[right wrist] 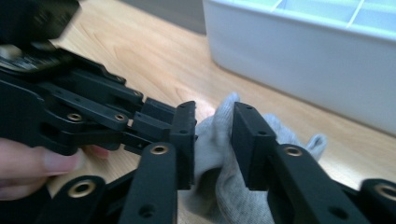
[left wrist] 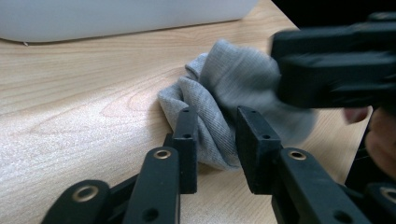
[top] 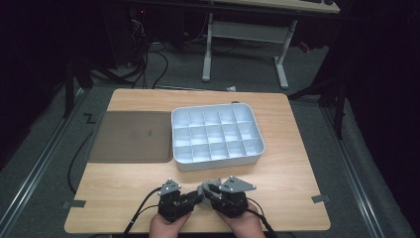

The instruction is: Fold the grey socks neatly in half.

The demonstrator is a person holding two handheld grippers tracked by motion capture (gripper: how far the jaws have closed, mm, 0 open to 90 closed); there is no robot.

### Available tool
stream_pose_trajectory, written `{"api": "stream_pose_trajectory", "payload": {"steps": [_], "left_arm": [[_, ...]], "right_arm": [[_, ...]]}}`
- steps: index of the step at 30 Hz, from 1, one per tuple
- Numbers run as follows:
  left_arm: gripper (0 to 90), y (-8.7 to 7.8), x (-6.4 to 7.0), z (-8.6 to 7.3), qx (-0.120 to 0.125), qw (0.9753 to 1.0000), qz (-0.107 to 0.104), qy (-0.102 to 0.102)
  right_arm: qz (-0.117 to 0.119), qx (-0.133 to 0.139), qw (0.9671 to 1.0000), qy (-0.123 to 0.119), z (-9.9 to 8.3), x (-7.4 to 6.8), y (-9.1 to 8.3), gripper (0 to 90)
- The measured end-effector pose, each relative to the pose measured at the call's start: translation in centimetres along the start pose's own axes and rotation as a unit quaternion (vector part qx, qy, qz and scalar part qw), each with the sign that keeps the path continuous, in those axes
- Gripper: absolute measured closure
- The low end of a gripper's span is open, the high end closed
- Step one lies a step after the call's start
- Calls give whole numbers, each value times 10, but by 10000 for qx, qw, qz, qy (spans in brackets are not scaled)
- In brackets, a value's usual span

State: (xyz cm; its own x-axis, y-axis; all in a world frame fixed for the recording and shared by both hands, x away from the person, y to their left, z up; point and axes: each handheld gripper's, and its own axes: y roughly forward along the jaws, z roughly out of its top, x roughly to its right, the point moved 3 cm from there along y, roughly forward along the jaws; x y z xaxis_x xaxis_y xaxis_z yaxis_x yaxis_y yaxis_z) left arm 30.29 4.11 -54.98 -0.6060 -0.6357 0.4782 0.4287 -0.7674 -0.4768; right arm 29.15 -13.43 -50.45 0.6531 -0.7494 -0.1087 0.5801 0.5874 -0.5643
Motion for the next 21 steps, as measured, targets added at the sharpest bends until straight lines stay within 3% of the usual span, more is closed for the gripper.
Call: {"api": "stream_pose_trajectory", "payload": {"steps": [1,3,6,9,12,15,18,20,21], "left_arm": [[686,-1,0,0,11,10000,11,13],[680,-2,0,0,29,10000,43,40],[648,-8,0,2,93,9998,127,81],[643,-17,2,6,321,9991,201,164],[643,-24,15,14,545,9975,163,424],[617,-17,29,17,548,9956,134,745],[590,-3,28,13,352,9953,364,826],[650,0,22,7,244,9949,531,819],[704,-1,20,5,245,9950,550,795]], "right_arm": [[-17,152,9999,42,2,3,-10,693],[-50,208,9998,44,2,5,-15,703],[-156,161,9997,77,-5,11,-19,694],[-36,54,9998,181,-15,12,-16,639],[-8,-50,9999,99,-21,9,-10,610],[-70,-137,9999,24,-25,9,-6,624],[-263,-246,9993,-87,-30,9,-2,722],[-333,-233,9991,-113,-31,10,-1,857],[-365,-183,9991,-77,-30,11,-2,883]]}}
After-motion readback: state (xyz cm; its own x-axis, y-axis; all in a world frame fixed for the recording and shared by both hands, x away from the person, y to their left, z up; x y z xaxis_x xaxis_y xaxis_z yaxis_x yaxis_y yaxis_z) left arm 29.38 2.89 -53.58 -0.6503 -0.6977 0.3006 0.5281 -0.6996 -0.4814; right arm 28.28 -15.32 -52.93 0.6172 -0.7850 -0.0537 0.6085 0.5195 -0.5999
